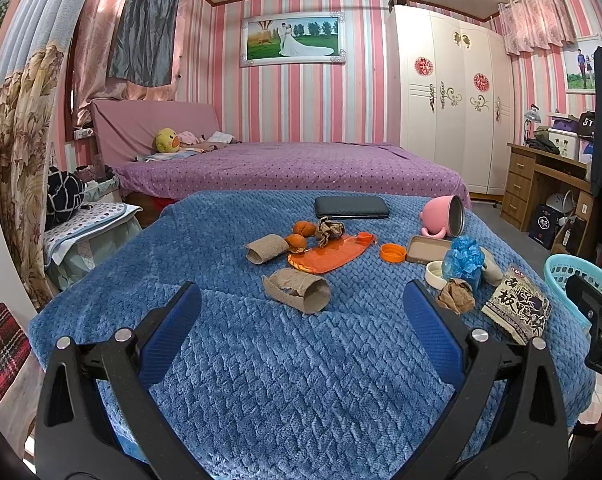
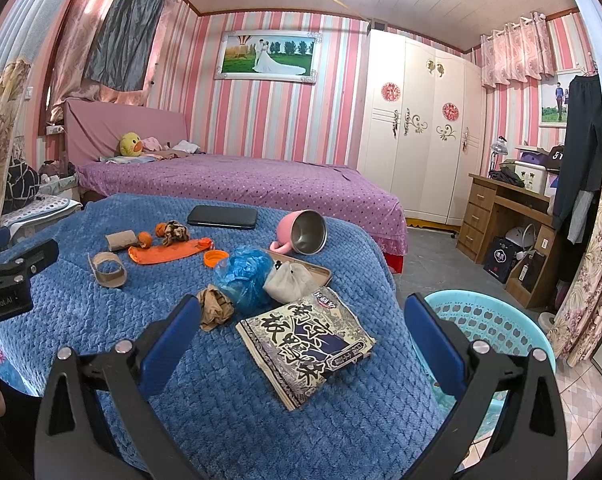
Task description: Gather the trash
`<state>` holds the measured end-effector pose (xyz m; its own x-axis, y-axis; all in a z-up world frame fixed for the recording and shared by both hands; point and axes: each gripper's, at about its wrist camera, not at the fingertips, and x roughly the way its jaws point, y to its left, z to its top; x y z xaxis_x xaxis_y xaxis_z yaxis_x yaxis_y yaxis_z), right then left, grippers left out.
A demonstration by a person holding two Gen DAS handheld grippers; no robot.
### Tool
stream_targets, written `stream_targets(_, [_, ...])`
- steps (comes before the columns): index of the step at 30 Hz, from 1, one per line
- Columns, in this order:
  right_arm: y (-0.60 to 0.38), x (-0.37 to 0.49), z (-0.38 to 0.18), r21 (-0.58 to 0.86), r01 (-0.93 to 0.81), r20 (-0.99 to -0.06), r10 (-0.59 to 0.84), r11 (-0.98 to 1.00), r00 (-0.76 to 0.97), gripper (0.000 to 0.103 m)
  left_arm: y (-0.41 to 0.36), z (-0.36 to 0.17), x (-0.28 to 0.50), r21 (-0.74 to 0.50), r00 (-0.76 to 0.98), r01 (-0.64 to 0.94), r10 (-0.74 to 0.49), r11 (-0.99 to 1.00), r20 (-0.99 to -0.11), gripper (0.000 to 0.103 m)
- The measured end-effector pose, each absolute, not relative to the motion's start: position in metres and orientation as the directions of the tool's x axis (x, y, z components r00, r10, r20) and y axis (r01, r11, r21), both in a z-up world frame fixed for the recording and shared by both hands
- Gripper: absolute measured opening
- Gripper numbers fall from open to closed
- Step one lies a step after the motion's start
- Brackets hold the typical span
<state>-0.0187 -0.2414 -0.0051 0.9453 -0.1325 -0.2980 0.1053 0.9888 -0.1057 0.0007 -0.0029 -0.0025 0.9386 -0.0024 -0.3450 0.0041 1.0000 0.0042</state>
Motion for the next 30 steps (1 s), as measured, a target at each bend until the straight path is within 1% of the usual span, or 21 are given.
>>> stream_targets(25, [-0.2412,-0.0186,-0.0048,-0.105,0.106,-0.299,-0.133,0.989,0.945,0.099,-0.0034,-0.0025,0.0009,0.006,0.938,0.004,-0.001,1.0,-0.346,0.098])
stream_targets(30, [-0.2433,-0.0144,-0.0116,-0.103,0.107,-0.302,-0.134,0.989,0.944,0.099,-0.0035,-0.0058,0.0033,0.007,0.937,0.005,-0.002,1.0,-0.349,0.098])
